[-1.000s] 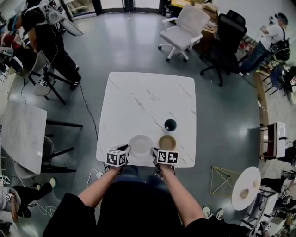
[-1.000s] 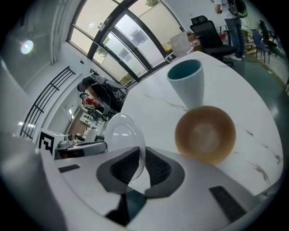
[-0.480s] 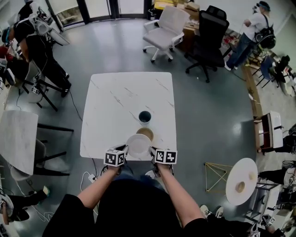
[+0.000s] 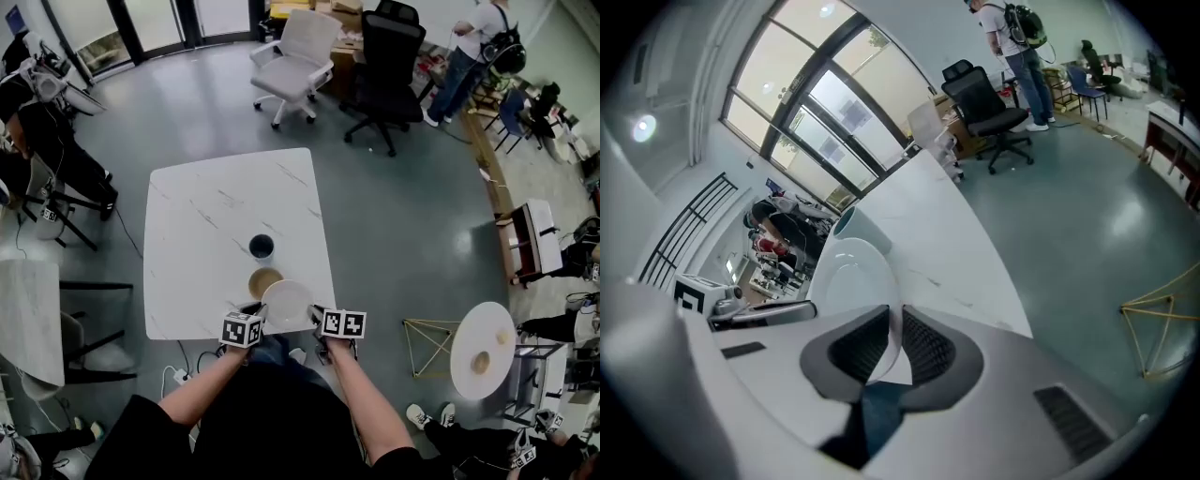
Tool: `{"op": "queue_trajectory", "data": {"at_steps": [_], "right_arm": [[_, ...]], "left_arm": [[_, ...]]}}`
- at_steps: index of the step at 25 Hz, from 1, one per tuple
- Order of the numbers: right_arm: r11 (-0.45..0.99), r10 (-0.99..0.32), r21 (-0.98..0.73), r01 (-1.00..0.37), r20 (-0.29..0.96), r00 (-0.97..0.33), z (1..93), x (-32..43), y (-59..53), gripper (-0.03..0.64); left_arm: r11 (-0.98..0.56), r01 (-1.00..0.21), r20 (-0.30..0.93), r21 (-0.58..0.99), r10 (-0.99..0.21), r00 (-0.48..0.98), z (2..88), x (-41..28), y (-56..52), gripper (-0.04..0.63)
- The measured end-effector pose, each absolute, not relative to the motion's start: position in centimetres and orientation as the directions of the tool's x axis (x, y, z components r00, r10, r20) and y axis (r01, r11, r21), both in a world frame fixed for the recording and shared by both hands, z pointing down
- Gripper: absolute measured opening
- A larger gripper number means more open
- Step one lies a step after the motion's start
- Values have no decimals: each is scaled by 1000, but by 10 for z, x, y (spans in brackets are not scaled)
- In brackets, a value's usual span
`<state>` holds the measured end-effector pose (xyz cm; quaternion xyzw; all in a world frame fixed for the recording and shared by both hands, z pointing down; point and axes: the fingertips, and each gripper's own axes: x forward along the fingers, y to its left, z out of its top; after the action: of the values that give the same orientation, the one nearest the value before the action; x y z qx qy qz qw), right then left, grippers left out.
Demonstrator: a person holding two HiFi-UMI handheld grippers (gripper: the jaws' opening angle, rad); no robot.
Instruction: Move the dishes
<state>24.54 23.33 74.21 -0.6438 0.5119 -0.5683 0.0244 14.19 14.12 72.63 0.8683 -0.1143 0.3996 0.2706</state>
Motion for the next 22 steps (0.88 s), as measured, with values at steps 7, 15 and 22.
{"op": "queue_trajectory", "data": {"at_steps": [7,15,22], "right_arm": [[-513,-671,-608,-606,724,-158,740,281,240,57],[-510,-655,-601,-615,735,-175,740,312,228,57],[-446,-618,-593,-670,746,-248,762,361,219,58]], "left_arm": [[-828,-375,754,417,85,651,724,180,144,61],[-818,-364,747,446,115,655,725,211,133,60],[-757,-471,755,453,45,654,748,250,134,60]]}}
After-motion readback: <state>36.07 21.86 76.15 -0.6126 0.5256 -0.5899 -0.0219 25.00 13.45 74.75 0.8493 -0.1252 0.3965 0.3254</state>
